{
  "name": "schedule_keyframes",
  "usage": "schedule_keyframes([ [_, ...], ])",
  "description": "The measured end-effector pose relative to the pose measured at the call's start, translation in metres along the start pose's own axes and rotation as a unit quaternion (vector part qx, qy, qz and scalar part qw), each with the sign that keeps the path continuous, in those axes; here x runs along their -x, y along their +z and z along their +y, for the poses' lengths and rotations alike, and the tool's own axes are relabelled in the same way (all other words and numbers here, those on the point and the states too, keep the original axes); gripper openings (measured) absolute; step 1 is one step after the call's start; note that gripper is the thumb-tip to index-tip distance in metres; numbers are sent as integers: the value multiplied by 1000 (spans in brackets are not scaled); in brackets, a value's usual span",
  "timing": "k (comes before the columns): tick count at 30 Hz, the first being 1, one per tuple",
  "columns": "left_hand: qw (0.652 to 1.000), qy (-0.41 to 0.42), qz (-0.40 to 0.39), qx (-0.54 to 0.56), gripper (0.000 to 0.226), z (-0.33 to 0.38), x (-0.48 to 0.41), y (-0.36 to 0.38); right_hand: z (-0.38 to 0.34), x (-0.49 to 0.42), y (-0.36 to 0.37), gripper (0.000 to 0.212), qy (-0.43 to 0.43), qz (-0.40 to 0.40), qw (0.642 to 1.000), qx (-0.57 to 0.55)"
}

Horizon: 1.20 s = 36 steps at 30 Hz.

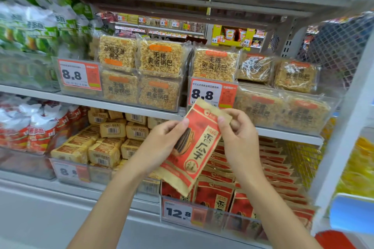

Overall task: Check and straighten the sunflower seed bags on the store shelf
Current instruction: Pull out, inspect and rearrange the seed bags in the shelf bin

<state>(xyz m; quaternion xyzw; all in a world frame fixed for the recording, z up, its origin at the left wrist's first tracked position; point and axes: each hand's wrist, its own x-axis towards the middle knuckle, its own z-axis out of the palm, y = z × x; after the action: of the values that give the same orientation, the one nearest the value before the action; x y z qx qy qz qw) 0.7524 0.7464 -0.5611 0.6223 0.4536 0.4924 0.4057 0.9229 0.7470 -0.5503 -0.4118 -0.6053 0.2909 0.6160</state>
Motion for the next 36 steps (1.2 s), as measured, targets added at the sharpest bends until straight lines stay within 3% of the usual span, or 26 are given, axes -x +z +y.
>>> schedule_keyframes([
  [3,998,16,4,-55,44,-6,1,9,13,11,5,24,117,-7,991,-62],
  [5,997,13,8,-73,43,-11,1,16,22,15,9,34,140,-1,988,-61],
  [9,998,-34,-11,-52,52,-17,1,27,30,16,7,33,104,22,994,-5],
  [14,997,1,32,-77,49,-19,-3,32,28,15,1,30,93,0,996,7],
  [17,992,38,88,-82,47,-21,-6,34,27,18,0,31,134,-48,989,-43],
  [21,981,61,167,-77,51,-23,-6,33,28,27,8,26,135,-113,984,-24],
  [29,982,51,175,-48,52,-25,1,35,27,30,9,22,117,-116,986,-21],
  [36,972,19,230,31,55,-21,4,38,24,32,1,29,112,-211,971,-22],
])
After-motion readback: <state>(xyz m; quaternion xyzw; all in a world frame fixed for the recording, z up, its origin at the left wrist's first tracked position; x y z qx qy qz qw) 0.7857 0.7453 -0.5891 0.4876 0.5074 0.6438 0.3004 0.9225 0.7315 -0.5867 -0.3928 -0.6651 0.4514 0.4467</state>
